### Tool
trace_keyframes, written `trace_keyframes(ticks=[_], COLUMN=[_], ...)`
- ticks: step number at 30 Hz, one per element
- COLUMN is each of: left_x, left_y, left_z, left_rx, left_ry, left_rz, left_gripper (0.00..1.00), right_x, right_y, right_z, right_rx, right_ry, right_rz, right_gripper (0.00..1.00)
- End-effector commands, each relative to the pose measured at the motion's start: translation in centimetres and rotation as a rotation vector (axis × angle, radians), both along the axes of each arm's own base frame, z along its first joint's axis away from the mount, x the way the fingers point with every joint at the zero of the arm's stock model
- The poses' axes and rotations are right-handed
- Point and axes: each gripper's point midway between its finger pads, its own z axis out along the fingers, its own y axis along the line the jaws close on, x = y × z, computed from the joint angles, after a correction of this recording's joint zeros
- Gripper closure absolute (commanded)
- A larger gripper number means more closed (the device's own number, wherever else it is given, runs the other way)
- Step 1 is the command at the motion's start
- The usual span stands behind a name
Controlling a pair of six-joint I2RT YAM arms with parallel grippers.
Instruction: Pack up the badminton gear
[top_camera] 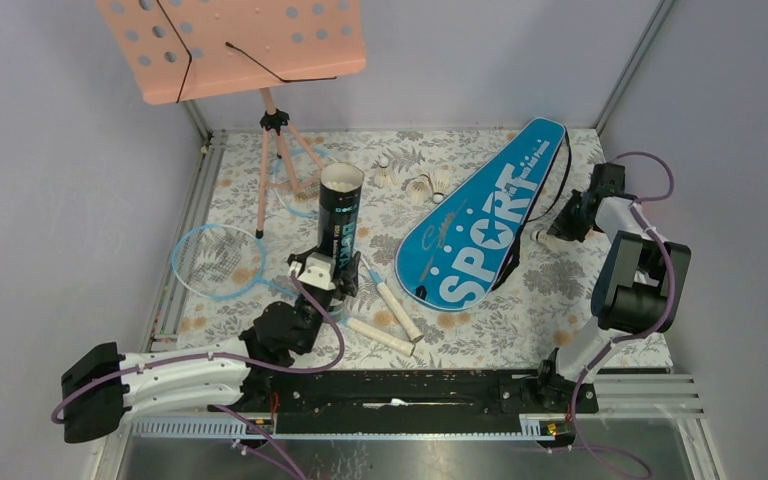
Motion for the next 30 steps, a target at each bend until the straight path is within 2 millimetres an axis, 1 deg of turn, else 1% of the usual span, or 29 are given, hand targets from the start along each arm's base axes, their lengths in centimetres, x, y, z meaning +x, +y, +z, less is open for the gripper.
trace_keyframes(ticks=[1,3,6,7,9,11,13,16,19,22,24,26,30], left_x=[-0.4,-0.5,-1.0,-1.3,-1.8,-2.2,-2.5,-2.5,-2.8,-3.0,-3.3,-3.6,-4.1], left_y=[-0.5,-0.7,-1.9,-2.4,-3.6,-4.5,-5.1,-5.5,-6.2,-6.5,-6.8,-7.1,-7.7], left_z=[3.7,3.6,3.2,3.0,2.5,1.5,0.4,-0.7,-2.0,-2.8,-3.6,-4.0,-4.1], left_rx=[-0.122,-0.100,-0.001,0.037,0.111,0.199,0.279,0.342,0.435,0.482,0.528,0.560,0.565], left_ry=[-0.047,-0.052,-0.076,-0.089,-0.112,-0.134,-0.143,-0.134,-0.118,-0.107,-0.104,-0.099,-0.101], left_rz=[-0.042,-0.060,-0.135,-0.164,-0.230,-0.285,-0.324,-0.343,-0.393,-0.417,-0.450,-0.481,-0.525], left_gripper=[0.91,0.91,0.91,0.91,0.92,0.92,0.93,0.93,0.93,0.94,0.94,0.94,0.94], right_x=[0.8,0.7,0.1,-0.3,-1.5,-2.8,-5.0,-8.3,-11.6,-15.4,-17.6,-19.7,-22.3], right_y=[0.4,0.8,1.7,2.3,4.0,6.6,9.5,13.2,15.8,18.3,19.6,20.5,21.8], right_z=[2.3,3.0,5.2,6.2,8.2,10.7,13.1,16.4,19.0,22.1,23.9,25.3,26.6], right_rx=[0.016,0.030,0.047,0.061,0.093,0.118,0.107,0.089,0.168,0.272,0.326,0.382,0.496], right_ry=[-0.103,-0.126,-0.182,-0.205,-0.257,-0.331,-0.380,-0.470,-0.565,-0.687,-0.756,-0.797,-0.830], right_rz=[-0.007,0.008,0.037,0.048,0.083,0.165,0.273,0.439,0.553,0.679,0.756,0.815,0.864], right_gripper=[0.89,0.99,1.00,1.00,1.00,1.00,1.00,1.00,1.00,1.00,1.00,1.00,1.00])
